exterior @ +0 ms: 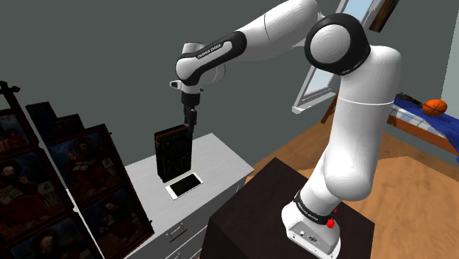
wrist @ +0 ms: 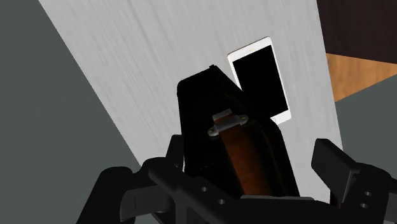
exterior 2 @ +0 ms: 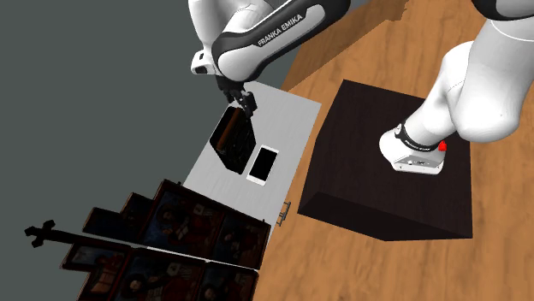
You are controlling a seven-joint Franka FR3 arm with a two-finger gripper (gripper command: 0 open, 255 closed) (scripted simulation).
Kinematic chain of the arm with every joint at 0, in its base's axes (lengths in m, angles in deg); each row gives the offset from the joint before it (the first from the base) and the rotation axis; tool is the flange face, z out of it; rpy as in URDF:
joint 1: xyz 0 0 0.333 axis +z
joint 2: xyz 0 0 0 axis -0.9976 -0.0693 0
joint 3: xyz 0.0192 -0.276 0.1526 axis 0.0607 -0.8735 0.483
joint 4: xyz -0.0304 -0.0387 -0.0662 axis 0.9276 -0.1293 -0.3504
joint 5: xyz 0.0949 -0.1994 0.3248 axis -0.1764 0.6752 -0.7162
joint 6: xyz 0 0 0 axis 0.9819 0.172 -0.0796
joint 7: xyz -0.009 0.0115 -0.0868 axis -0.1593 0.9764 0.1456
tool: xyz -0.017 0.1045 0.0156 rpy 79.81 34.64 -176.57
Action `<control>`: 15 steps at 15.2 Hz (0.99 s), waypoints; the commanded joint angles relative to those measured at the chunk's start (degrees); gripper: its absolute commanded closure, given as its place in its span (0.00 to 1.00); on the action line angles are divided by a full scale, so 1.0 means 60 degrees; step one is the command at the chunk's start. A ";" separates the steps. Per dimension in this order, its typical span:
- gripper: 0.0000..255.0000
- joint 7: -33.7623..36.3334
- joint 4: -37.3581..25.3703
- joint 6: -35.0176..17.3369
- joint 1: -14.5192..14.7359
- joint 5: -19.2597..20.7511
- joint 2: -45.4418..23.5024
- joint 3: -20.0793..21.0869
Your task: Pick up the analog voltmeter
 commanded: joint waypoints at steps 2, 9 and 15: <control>0.00 -0.0067 0.0085 -0.0335 0.0002 -0.0056 -0.0251 0.0026; 1.00 -0.0092 0.0165 -0.0506 0.0005 -0.0083 -0.0343 0.0039; 1.00 -0.0102 0.0128 -0.0499 -0.0002 -0.0085 -0.0375 0.0036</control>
